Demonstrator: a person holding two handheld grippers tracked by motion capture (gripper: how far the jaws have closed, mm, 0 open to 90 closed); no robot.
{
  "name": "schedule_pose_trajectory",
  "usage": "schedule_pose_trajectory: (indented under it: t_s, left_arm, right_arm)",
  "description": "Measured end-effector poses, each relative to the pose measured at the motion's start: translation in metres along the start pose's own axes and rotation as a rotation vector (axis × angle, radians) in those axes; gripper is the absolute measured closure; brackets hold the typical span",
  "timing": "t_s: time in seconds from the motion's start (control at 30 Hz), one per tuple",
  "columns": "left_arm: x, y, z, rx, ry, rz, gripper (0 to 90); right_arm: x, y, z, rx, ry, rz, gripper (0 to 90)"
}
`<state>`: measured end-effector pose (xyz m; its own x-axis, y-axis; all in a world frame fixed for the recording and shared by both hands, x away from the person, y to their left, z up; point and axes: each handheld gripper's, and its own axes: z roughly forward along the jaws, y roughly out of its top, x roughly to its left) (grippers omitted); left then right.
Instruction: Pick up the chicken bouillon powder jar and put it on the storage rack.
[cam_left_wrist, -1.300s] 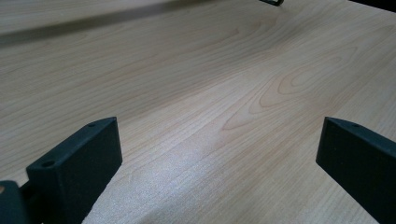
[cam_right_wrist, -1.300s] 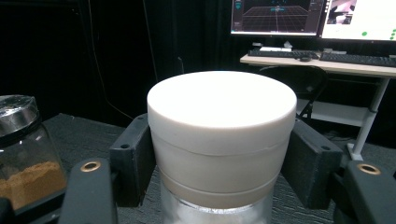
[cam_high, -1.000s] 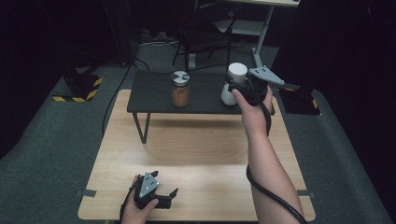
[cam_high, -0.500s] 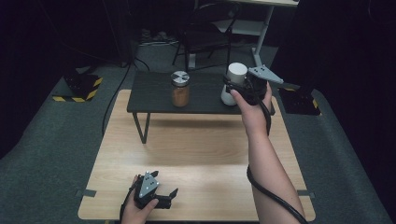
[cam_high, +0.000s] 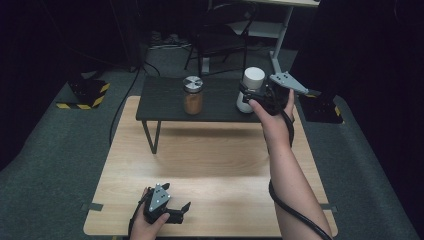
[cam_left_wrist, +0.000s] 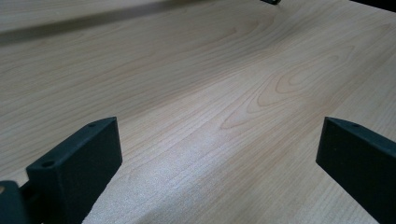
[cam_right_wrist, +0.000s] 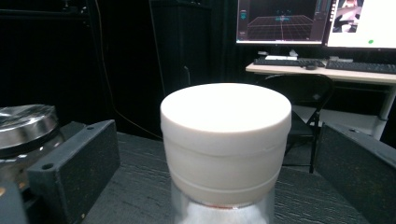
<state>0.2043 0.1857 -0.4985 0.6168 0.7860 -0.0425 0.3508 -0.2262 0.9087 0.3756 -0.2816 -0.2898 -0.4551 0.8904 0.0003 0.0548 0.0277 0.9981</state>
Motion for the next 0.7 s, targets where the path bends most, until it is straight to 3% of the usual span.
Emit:
schedule_pose_trajectory:
  t_s: [0.7]
  left_arm:
    - [0.000,0.000,0.000,-0.001,0.002,-0.005,0.4]
  right_arm:
    - [-0.011,-0.028,-0.048,-0.028,0.072,-0.045,0.0]
